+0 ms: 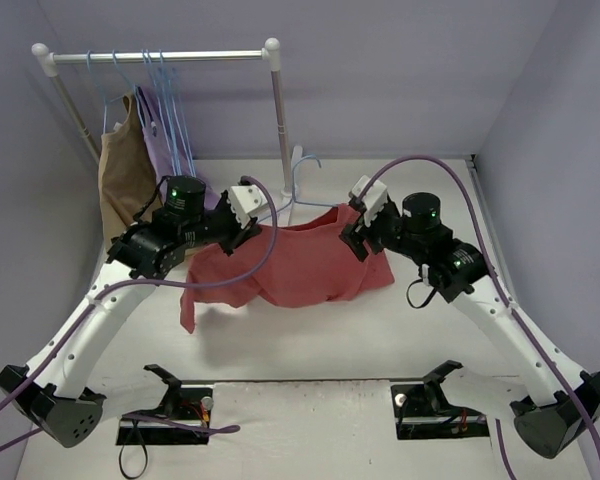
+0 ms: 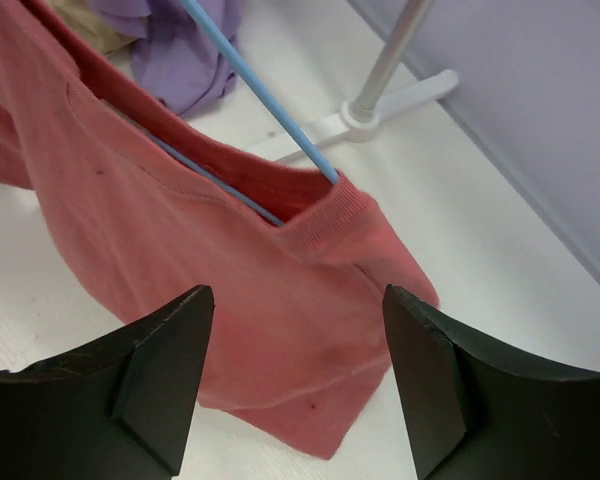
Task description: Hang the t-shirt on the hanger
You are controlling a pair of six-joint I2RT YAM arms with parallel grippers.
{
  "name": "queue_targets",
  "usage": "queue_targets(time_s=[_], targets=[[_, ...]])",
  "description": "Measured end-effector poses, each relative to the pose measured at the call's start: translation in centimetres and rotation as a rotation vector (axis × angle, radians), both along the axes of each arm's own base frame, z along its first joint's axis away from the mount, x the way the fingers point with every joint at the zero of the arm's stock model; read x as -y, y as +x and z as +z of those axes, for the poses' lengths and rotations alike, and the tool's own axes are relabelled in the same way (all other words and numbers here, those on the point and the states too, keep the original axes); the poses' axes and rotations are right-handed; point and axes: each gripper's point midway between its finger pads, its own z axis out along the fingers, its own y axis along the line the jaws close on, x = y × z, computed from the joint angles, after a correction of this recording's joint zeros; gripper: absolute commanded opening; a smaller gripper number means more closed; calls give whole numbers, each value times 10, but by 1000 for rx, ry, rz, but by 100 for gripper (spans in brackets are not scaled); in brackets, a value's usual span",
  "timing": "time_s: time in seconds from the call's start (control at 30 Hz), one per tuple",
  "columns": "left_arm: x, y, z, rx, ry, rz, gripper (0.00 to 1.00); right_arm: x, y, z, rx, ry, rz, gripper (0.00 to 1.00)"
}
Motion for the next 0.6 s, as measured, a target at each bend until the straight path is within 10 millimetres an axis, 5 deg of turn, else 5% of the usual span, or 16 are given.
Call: queue_targets(time_s=[0.17,0.37,0.5,0.6], targets=[[-7,11,34,59,-21,66,0,17,-3,50,89,57,-88,69],[-13,20,179,313,-214,144,0,49,-15,142,283,184,-217,69],[-30,3,263,450,-354,198,0,64,-25,161,330,225,-262,70],[-46,-10,297,514,-414,245,0,69,-26,163,333,231,-286,70]])
